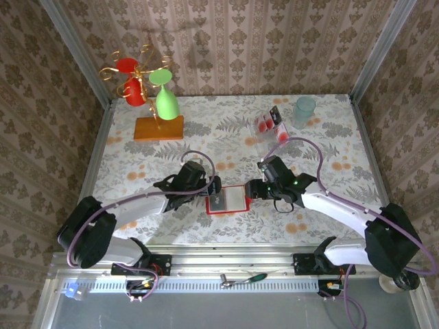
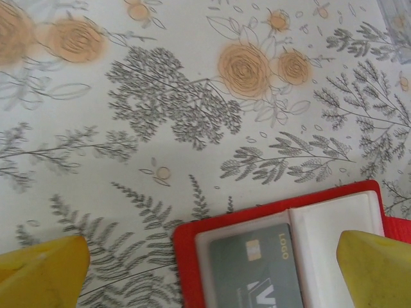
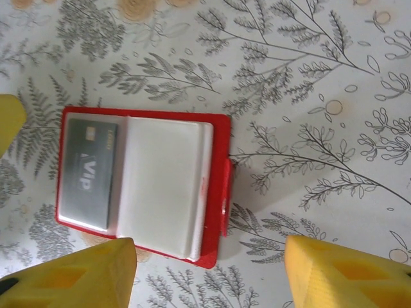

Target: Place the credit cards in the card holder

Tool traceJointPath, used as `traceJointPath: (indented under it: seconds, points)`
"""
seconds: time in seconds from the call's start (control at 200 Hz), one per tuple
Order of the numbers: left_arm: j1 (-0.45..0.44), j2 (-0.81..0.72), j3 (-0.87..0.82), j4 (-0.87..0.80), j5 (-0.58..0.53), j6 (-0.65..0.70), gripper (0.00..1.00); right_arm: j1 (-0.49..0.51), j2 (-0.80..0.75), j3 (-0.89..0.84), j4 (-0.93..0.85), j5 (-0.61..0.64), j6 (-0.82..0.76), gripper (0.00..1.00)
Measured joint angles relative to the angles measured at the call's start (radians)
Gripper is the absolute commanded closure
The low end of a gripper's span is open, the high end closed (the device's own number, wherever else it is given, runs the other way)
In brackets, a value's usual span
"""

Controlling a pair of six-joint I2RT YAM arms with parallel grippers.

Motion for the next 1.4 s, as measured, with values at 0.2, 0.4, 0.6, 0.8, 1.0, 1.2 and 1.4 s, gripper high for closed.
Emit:
traceJointPath:
  seconds: [0.2,0.4,0.6,0.8,1.0,1.2,1.4]
  points:
    - [0.000,0.018,-0.020,0.084,0.056,-0.027,0.00,-0.019,0.088,-0.001,0.029,-0.004,0.010,0.45]
    - [0.000,0.037,-0.030,0.124,0.090,-0.042,0.00,-0.037,0.153,-0.009,0.087,-0.029,0.024,0.67]
    - [0.000,0.057,-0.030,0.135,0.098,-0.043,0.00,-0.044,0.160,-0.027,0.136,-0.051,0.042,0.90]
    - [0.000,0.127,-0.030,0.148,0.099,-0.042,0.00,-0.053,0.162,-0.056,0.176,-0.068,0.052,1.00]
    - [0.000,0.139,-0.020,0.152,0.100,-0.042,0.00,-0.055,0.165,-0.082,0.229,-0.093,0.061,1.00]
    - [-0.009,0.148,-0.004,0.142,0.096,-0.042,0.00,-0.055,0.190,-0.100,0.295,-0.135,0.083,1.00]
    - [-0.041,0.157,0.010,0.141,0.099,-0.042,0.00,-0.055,0.196,-0.105,0.318,-0.154,0.098,1.00]
